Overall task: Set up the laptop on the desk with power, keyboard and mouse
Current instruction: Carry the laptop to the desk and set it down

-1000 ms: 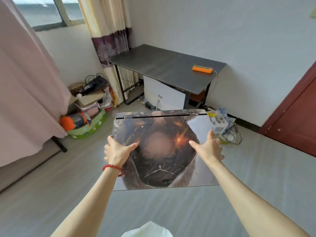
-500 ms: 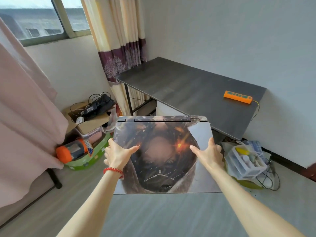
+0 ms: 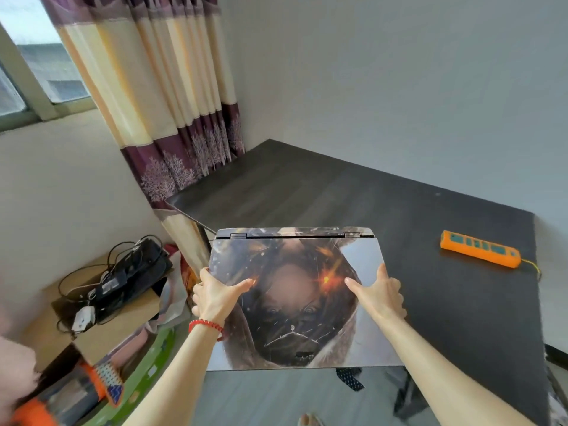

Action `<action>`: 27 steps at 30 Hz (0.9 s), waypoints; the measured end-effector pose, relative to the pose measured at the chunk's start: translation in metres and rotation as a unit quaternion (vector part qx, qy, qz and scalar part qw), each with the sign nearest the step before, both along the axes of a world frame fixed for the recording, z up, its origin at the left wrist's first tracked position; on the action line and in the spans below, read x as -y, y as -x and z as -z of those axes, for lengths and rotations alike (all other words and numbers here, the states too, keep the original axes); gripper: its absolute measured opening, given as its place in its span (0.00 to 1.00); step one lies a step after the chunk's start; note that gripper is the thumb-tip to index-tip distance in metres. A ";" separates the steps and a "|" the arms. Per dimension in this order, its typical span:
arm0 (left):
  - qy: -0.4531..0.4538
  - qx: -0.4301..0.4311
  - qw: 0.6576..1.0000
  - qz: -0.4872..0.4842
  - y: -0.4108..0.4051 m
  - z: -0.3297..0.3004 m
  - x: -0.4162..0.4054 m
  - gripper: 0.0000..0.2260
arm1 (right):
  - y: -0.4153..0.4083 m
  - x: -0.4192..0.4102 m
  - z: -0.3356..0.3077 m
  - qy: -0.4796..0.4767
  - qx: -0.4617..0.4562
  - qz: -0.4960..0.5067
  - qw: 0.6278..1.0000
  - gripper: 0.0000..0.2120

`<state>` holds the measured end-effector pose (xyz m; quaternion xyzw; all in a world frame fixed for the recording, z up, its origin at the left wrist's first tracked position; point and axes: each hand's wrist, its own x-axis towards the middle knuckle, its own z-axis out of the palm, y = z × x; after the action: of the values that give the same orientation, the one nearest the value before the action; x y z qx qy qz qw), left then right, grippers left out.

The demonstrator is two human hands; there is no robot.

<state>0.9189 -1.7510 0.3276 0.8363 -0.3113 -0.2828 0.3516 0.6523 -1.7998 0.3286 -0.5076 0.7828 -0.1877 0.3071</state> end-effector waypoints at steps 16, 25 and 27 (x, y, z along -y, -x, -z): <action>-0.093 -0.016 0.977 0.192 -0.074 0.051 0.430 0.43 | -0.071 0.324 0.044 -0.080 0.026 0.195 0.977 0.36; -0.137 -0.044 0.948 0.285 -0.048 0.091 0.555 0.42 | -0.066 0.390 0.075 -0.109 0.051 0.301 0.946 0.35; -0.145 -0.053 0.942 0.299 -0.039 0.102 0.572 0.42 | -0.060 0.401 0.081 -0.116 0.047 0.320 0.939 0.35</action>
<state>0.9574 -2.3230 0.2258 0.7308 -0.4832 -0.4607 0.1419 0.7126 -2.2012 0.2474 -0.1819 0.9049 -0.2079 0.3237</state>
